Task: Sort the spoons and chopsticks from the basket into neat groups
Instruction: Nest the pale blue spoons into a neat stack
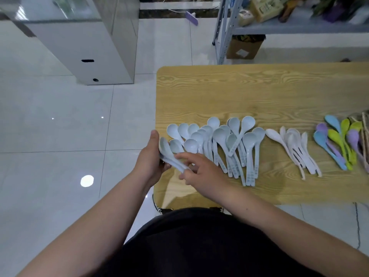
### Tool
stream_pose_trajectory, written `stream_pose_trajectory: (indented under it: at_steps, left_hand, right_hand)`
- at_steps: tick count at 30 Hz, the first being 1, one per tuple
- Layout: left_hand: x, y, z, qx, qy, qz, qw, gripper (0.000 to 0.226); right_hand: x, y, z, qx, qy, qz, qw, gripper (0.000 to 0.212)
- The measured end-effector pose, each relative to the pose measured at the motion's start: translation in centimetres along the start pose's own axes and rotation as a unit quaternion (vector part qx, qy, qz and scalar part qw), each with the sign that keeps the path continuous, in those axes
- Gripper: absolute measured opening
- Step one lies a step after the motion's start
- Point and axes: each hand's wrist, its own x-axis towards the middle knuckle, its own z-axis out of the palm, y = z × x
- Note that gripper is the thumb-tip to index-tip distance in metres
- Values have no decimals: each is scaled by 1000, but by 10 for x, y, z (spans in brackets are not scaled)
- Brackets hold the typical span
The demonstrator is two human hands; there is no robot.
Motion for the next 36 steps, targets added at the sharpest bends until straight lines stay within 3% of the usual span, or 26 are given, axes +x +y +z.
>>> stream_pose_trajectory:
  at_steps: [3, 7, 8, 12, 16, 18, 22, 26, 29, 32, 36]
  left_hand:
    - [-11, -10, 19, -91, -15, -9, 996, 57]
    - [-23, -25, 32, -118, 7, 44, 992, 12]
    - [-26, -28, 31, -116, 20, 59, 991, 11]
    - [-35, -37, 20, -155, 103, 62, 981, 14]
    - [-32, -50, 6, -171, 147, 49, 973, 16]
    - [-29, -57, 4, -195, 166, 39, 966, 17]
    - [-20, -58, -1, -212, 151, 19, 965, 17]
    - [-8, -47, -8, -176, 110, 29, 978, 19]
    - [0, -46, -20, -179, 82, 11, 980, 19]
    - [6, -43, -31, -167, 48, -3, 985, 19]
    - [7, -30, -43, -164, 0, 3, 986, 22]
  right_hand:
    - [-4, 14, -13, -1, -15, -7, 1000, 48]
    - [-6, 29, -22, 49, -81, 3, 996, 40]
    - [-4, 34, -24, 35, -90, -2, 995, 35]
    - [22, 62, -45, -81, -13, 15, 996, 20]
    - [53, 87, -49, -349, -28, 29, 936, 42]
    - [59, 95, -39, -417, -49, 34, 907, 51]
    - [64, 96, -18, -486, -32, 43, 872, 56]
    - [63, 91, -9, -507, -17, 61, 859, 31]
    - [59, 88, -4, -526, -16, 91, 845, 39]
    - [55, 81, -4, -476, 1, 115, 872, 45]
    - [37, 71, -10, -342, 75, 108, 930, 29]
